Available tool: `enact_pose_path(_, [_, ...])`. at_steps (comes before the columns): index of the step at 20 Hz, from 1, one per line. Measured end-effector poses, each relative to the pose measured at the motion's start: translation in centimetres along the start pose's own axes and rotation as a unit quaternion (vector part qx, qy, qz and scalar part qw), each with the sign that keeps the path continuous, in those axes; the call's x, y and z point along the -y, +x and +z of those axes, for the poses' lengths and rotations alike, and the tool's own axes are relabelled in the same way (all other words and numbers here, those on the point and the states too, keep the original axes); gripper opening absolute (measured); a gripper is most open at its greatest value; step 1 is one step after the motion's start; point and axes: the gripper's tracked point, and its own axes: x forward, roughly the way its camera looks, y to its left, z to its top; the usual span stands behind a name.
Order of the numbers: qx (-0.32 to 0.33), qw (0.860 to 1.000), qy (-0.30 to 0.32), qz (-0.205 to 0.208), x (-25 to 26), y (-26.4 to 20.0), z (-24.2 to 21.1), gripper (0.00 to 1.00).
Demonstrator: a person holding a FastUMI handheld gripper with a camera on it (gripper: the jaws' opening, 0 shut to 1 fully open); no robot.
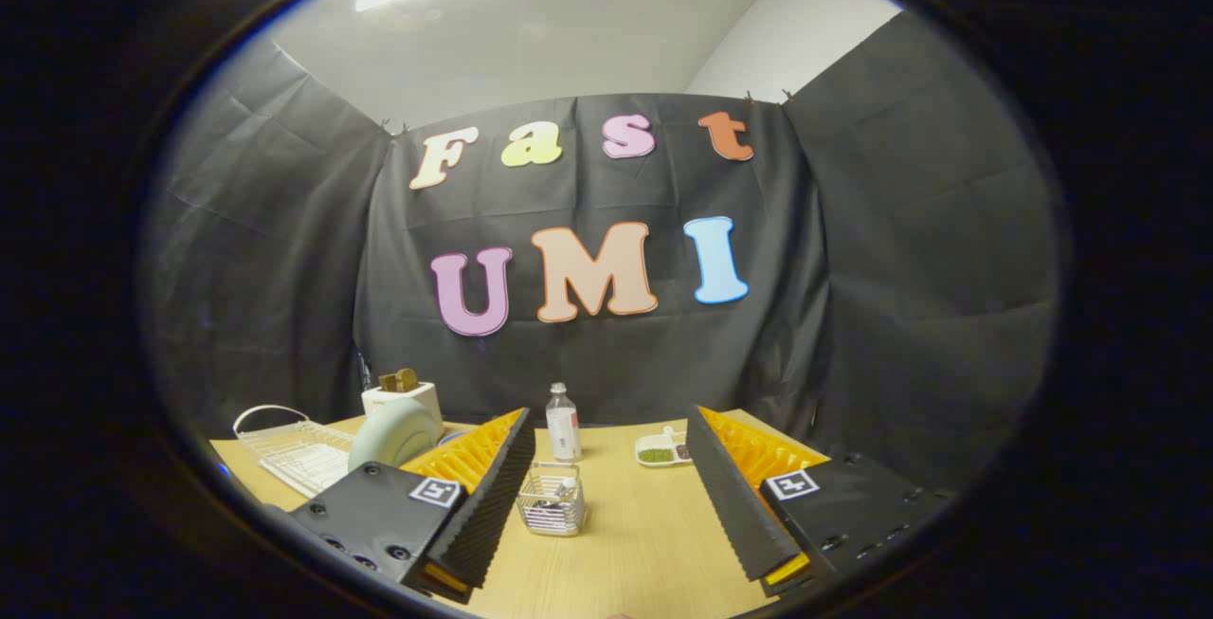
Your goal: Take the plate from the dish rack, then take the spoon from the basket and place it into the plate.
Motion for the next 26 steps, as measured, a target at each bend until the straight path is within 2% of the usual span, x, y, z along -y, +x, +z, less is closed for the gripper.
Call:
enact_pose_path(16, [-0.017,1.000,-0.019,0.005,-1.5,0.6,-1.2,1.00])
enact_pose_path(19, [-0.021,0.999,-0.019,0.025,-3.3,0.8,-1.4,1.00])
enact_pose_path(26, [-0.066,0.992,0.009,0.108,-10.3,2.5,-1.8,1.00])
